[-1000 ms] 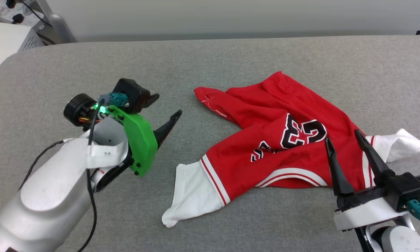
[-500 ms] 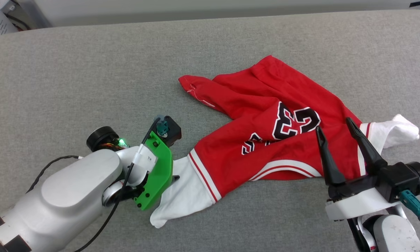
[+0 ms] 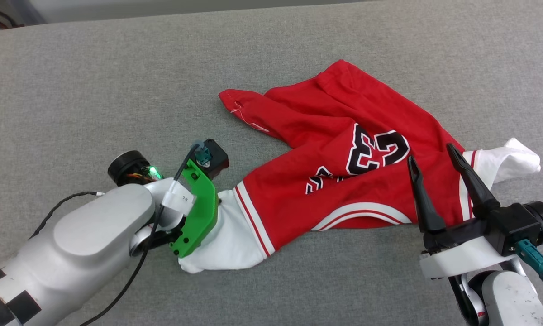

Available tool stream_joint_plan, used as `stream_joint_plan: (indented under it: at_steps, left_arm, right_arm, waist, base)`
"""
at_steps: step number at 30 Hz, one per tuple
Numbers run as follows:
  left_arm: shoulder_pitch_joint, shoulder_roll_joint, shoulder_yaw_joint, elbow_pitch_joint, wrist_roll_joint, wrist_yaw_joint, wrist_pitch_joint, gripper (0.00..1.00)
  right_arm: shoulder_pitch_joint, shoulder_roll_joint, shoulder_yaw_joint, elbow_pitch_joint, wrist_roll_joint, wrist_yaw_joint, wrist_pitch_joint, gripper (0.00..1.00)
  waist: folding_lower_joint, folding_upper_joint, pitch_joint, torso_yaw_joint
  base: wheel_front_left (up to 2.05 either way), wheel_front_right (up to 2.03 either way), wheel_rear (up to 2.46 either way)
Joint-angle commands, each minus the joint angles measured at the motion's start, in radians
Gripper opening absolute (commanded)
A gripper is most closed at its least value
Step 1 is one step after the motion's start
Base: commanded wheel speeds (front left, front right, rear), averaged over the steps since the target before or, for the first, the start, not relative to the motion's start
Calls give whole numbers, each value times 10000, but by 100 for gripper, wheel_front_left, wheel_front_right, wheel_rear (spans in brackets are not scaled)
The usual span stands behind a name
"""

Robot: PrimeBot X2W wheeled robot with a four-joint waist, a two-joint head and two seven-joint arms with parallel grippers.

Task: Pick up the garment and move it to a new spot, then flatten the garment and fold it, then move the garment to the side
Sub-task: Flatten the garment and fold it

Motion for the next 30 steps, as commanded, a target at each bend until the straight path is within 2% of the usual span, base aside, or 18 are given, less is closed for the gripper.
stream_joint_plan:
  at_steps: [1,7,11,17,23,24,25,26,30]
  left_arm:
    - [-264,129,-51,186,-64,-17,-206,0]
    - [-997,625,79,751,129,-17,-1064,0]
    - [-1322,691,101,1549,369,-17,-1466,0]
    - [-1418,324,51,3312,944,27,-2192,0]
    - [-909,-318,91,4734,756,8,-3154,0]
    - [-828,-429,105,4906,704,5,-3372,9]
    - [-791,-499,107,5013,719,2,-3597,73]
    - [-785,-564,142,5129,792,27,-4003,100]
    - [-553,-746,663,5306,530,323,-5448,100]
  right_arm:
    - [-31,34,-12,-34,-68,-9,-60,100]
    - [-69,-51,49,-162,-100,-9,-60,100]
    - [-103,-94,-3,-261,-114,-9,-61,100]
    - [-142,-61,-172,-314,-158,-9,-61,100]
    - [-128,6,-246,-232,-202,-9,-61,100]
    - [-102,4,-283,-207,-210,-9,-61,100]
    - [-85,-11,-312,-184,-215,-9,-61,100]
    - [-79,-33,-352,-172,-212,-9,-61,100]
    - [-117,-219,-525,-232,-207,-9,-61,100]
  waist:
    - [0,0,-98,70]
    - [0,0,-111,-53]
    - [0,0,36,-225]
    - [0,0,257,-439]
    - [0,0,212,-506]
    - [0,0,147,-474]
    - [0,0,83,-442]
    - [0,0,-11,-400]
    - [0,0,-435,-231]
  base:
    - [0,0,0]
    - [0,0,0]
    - [0,0,0]
    - [0,0,0]
    - [0,0,0]
    - [0,0,0]
    - [0,0,0]
    - [0,0,0]
    - [0,0,0]
